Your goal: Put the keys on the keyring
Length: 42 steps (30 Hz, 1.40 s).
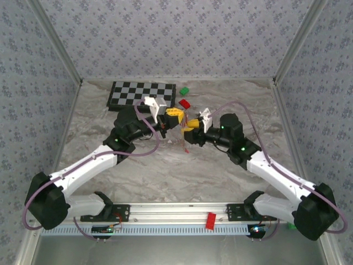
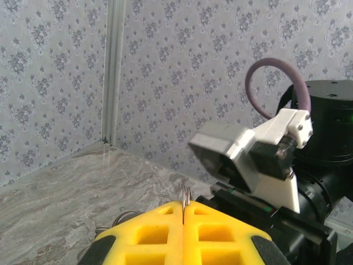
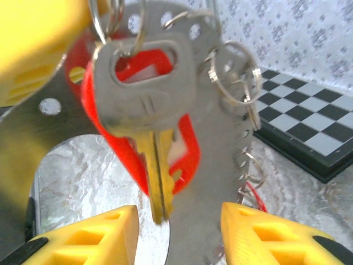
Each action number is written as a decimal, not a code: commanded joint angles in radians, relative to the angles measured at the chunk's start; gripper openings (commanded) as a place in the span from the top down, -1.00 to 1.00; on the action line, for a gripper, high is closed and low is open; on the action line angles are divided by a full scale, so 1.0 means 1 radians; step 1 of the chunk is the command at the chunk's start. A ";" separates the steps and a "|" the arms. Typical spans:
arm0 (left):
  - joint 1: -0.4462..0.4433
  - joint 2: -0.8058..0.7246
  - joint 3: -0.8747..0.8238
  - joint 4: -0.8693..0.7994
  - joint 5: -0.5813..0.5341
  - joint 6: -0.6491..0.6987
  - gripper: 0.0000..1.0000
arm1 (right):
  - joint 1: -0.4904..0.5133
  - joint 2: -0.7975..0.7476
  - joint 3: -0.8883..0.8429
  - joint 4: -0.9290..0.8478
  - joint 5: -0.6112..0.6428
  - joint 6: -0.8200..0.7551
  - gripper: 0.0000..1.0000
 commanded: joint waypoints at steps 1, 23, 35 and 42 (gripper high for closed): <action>0.016 -0.040 0.008 0.078 0.039 -0.037 1.00 | -0.029 -0.066 -0.014 -0.021 0.018 -0.005 0.12; 0.023 -0.025 0.026 0.063 0.126 -0.070 1.00 | -0.194 -0.049 0.033 0.317 -0.303 0.309 0.15; 0.023 -0.022 0.026 0.063 0.145 -0.076 1.00 | -0.194 0.005 0.063 0.381 -0.357 0.357 0.30; 0.023 -0.025 0.026 0.062 0.150 -0.076 1.00 | -0.193 0.031 0.067 0.388 -0.389 0.366 0.28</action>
